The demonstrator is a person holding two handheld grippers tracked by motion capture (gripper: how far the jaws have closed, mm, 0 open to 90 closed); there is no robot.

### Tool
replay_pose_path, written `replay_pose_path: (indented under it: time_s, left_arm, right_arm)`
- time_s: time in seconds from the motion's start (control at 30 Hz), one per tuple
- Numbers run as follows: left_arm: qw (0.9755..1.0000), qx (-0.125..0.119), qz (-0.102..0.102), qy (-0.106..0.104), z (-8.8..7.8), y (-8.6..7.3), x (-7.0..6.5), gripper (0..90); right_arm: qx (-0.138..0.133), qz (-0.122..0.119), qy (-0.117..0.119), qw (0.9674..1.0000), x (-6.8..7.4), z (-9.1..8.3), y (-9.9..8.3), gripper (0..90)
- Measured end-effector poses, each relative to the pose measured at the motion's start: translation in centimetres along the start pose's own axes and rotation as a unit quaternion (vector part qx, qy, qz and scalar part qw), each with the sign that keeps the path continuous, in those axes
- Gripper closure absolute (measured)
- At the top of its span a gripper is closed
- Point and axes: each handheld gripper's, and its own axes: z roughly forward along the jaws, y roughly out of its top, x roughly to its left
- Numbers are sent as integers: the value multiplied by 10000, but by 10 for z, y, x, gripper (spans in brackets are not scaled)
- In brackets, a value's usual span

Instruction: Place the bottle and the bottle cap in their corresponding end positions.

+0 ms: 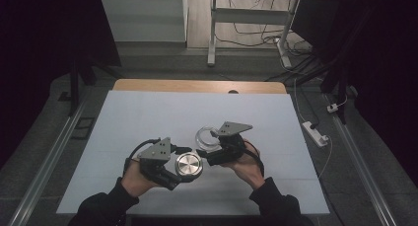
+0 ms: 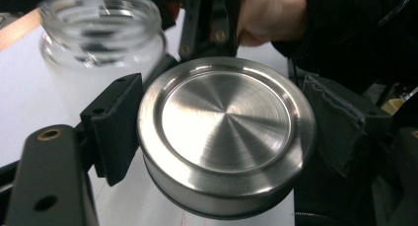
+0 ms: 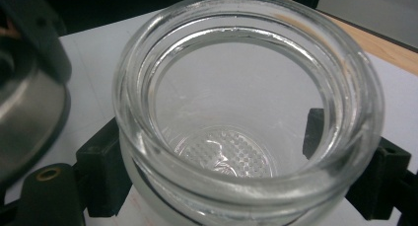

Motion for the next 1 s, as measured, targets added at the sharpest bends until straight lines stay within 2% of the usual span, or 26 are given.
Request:
replay_pose_path:
  time_s: [0.13, 0.57, 0.77, 1.0]
  left_arm:
    - [10000, -9, -46, -27, 7, -10, 1, 207]
    - [9996, 115, -207, 145, 33, -40, 10, 206]
    - [9992, 326, -113, 203, 47, -52, 15, 206]
    - [9982, 565, -96, 195, 66, -60, 21, 206]
  right_arm:
    - [-6, 11, -47, 10000, -4, 4, 2, 153]
    - [26, 39, -301, 9995, -19, 27, 8, 152]
    - [76, 68, -418, 9991, -26, 38, 9, 153]
    - [263, 33, -650, 9975, -33, 56, 7, 152]
